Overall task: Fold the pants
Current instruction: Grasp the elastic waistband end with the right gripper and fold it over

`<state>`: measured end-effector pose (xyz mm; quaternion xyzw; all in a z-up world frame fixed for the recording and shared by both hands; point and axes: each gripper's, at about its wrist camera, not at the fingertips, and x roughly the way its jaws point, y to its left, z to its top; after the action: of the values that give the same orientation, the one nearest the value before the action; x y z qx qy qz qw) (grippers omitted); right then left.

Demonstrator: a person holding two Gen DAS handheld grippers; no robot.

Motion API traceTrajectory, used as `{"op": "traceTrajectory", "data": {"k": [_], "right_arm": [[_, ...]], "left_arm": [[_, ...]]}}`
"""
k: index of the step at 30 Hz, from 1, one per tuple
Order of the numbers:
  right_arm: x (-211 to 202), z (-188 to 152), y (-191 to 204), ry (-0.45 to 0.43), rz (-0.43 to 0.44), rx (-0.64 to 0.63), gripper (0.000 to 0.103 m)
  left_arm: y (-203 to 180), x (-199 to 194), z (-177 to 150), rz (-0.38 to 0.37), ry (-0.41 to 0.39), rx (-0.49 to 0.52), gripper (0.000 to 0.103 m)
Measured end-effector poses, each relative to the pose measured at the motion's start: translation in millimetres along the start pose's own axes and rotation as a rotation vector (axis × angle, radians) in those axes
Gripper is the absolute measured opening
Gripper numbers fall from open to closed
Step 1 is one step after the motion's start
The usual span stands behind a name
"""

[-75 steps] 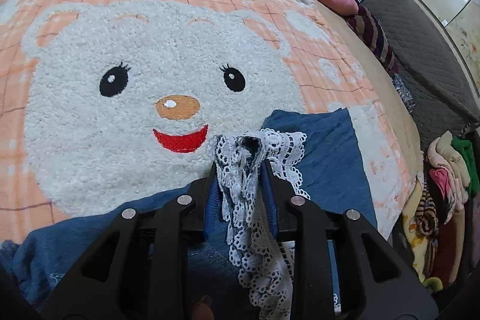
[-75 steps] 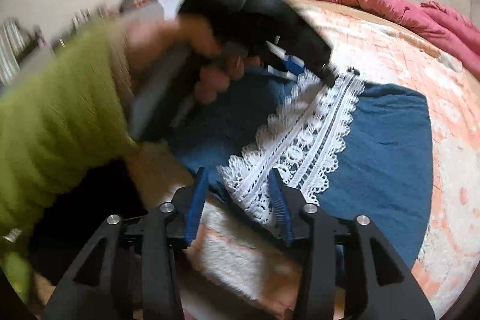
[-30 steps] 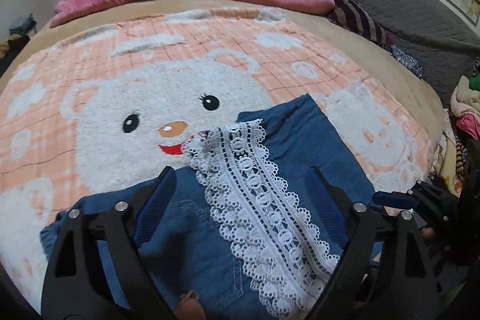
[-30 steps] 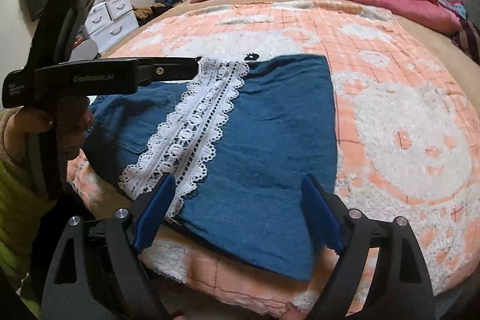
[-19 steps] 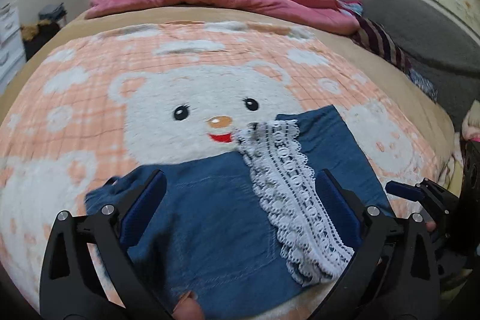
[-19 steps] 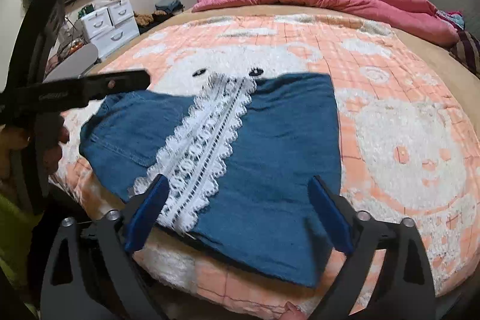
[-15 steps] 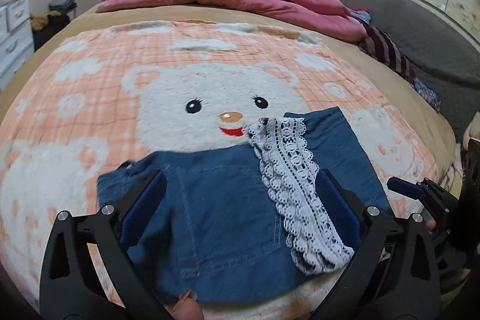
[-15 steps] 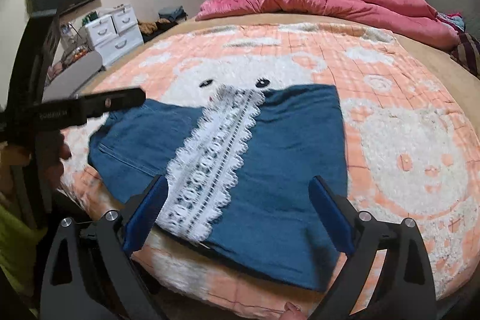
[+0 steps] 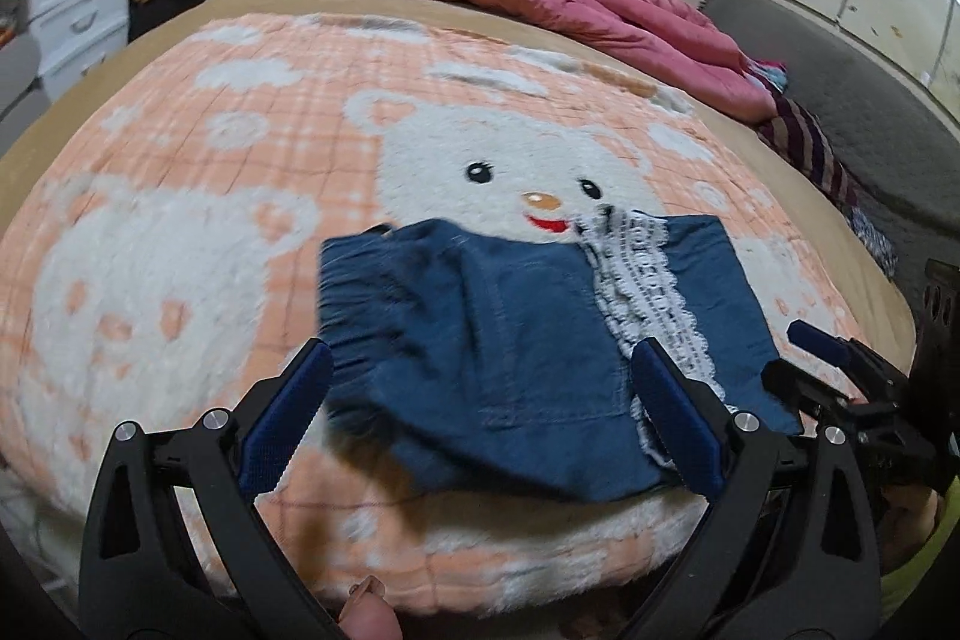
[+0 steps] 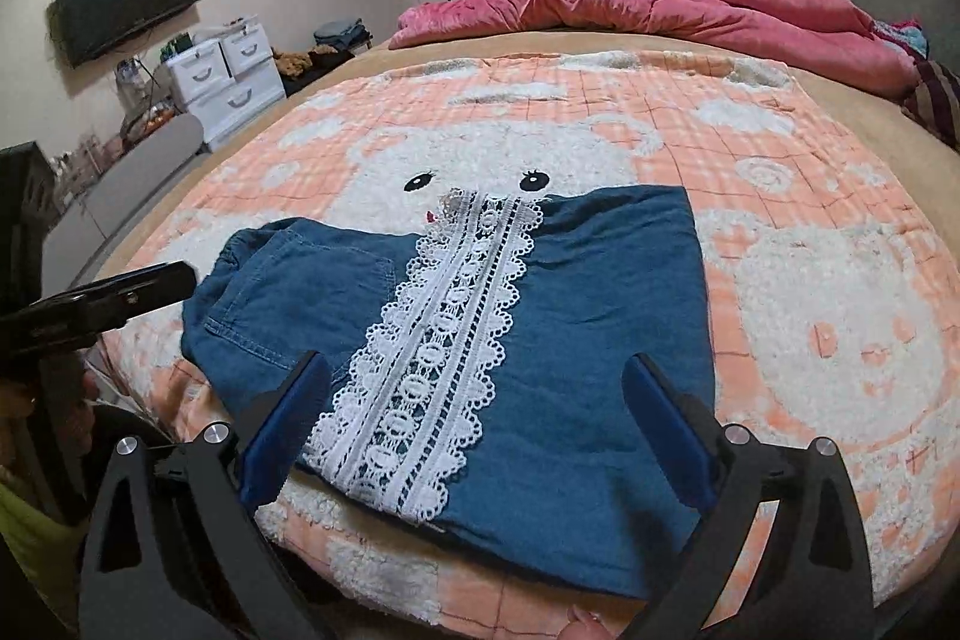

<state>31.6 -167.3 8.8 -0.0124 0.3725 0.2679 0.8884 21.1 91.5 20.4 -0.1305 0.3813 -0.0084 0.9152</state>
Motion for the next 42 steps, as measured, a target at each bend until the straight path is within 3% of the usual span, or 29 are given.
{"op": "traceTrajectory", "data": {"k": [12,21,23,25,27,30,36,37,38,39,42], "right_arm": [[26.7,44.7,32.6,0.077,0.031,-0.129,0.098],[81.2,98.0,74.7,0.183,0.187,-0.246,0.098],[95.8,104.3,82.0,0.226,0.22,-0.26,0.098],[111.8,109.9,88.3,0.263,0.249,-0.275,0.098],[130.5,112.5,97.3,0.317,0.284,-0.301,0.098],[152.3,111.1,113.8,0.387,0.354,-0.347,0.097],[177.0,107.3,145.0,0.434,0.434,-0.447,0.097],[180.3,106.5,147.7,0.443,0.447,-0.451,0.094],[185.3,104.6,151.6,0.451,0.451,-0.461,0.074],[192.2,101.5,154.9,0.481,0.479,-0.463,0.047],[199.1,97.7,156.2,0.501,0.51,-0.439,0.04]], "left_arm": [[28.5,7.4,-16.2,0.011,0.067,-0.087,0.093],[38.1,25.2,-20.5,-0.028,0.103,-0.142,0.093],[40.6,28.5,-21.0,-0.05,0.108,-0.159,0.087],[42.9,33.9,-21.5,-0.068,0.122,-0.173,0.066],[44.6,41.3,-22.5,-0.091,0.149,-0.188,0.06],[45.6,45.9,-22.4,-0.099,0.154,-0.199,0.059],[47.7,50.4,-22.9,-0.113,0.158,-0.217,0.059],[47.7,50.7,-22.9,-0.113,0.158,-0.218,0.059],[47.8,51.0,-23.1,-0.113,0.157,-0.219,0.059],[48.6,50.7,-23.3,-0.114,0.157,-0.222,0.059],[53.0,51.9,-22.9,-0.135,0.159,-0.254,0.059]]}}
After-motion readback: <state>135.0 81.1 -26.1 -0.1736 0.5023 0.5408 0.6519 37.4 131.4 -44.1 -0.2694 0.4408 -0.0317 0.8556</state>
